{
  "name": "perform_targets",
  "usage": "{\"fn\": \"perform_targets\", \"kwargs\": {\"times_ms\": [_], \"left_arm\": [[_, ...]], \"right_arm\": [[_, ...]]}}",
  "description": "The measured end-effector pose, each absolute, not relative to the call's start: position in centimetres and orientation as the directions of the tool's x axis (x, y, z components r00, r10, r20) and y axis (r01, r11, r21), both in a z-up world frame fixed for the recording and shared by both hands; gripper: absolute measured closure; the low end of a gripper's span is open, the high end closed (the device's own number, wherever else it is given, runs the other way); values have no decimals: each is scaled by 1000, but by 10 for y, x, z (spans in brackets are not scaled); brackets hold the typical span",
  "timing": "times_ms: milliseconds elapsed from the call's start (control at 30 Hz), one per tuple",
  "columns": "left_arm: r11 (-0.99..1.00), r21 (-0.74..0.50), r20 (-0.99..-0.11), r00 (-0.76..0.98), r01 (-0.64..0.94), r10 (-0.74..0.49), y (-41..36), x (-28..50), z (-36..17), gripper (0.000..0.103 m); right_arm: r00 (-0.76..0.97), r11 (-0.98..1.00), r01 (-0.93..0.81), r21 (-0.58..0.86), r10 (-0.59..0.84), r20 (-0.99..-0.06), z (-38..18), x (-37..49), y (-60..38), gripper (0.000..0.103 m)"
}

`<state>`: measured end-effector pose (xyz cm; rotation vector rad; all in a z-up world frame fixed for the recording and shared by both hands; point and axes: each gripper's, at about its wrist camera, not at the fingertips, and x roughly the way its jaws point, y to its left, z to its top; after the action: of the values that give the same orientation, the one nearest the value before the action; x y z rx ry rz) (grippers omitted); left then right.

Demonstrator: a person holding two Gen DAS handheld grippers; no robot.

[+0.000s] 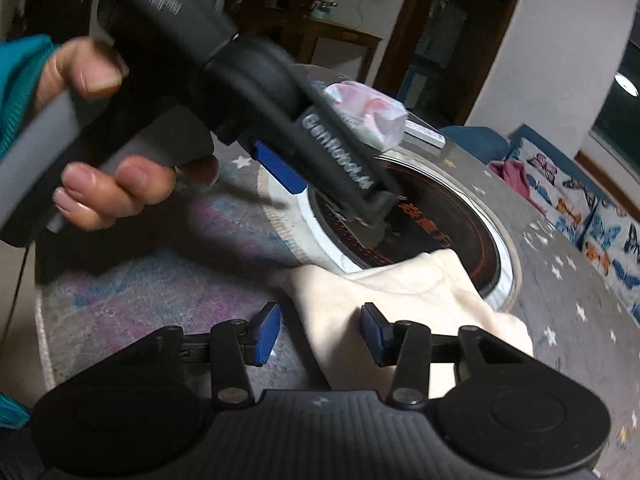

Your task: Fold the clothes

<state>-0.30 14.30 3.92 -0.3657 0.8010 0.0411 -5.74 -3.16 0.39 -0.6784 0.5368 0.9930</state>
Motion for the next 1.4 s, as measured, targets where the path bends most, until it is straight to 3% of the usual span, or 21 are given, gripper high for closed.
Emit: {"fn": "perform_targets", "kwargs": {"times_ms": [133, 200, 633, 700, 767, 833, 933, 1067, 1133, 1400], "left_arm": [[913, -359, -718, 683, -194, -137, 141, -3, 33, 20], [894, -397, -718, 678, -208, -160, 140, -1, 31, 20], [772, -592, -685, 651, -233, -328, 125, 22, 25, 25], [764, -604, -677, 652, -226, -342, 121, 21, 24, 35], [754, -614, -675, 651, -233, -348, 119, 19, 21, 52], [741, -626, -672, 650, -243, -355, 118, 16, 17, 74], [720, -644, -666, 654, -259, -360, 118, 11, 12, 84], [742, -619, -674, 660, -259, -331, 115, 8, 14, 86], [756, -604, -678, 661, -253, -321, 114, 8, 16, 86], [808, -546, -688, 668, -222, -282, 107, 8, 22, 87]], "right_arm": [[472, 414, -872, -261, 567, -676, 5, -52, -32, 85], [462, 444, -870, -214, 584, -667, 10, -46, -38, 88], [419, 537, -843, 28, 689, -591, 51, -26, -93, 93], [413, 534, -844, 40, 698, -585, 51, -31, -99, 93], [404, 529, -847, 53, 705, -582, 50, -35, -105, 93], [396, 522, -851, 57, 710, -582, 48, -40, -107, 93], [387, 515, -855, 63, 714, -584, 45, -42, -108, 93], [380, 513, -856, 68, 712, -591, 42, -47, -112, 90], [383, 522, -849, 81, 713, -587, 45, -49, -121, 84], [546, 722, -687, 77, 584, -601, 41, -23, -186, 81]]}}
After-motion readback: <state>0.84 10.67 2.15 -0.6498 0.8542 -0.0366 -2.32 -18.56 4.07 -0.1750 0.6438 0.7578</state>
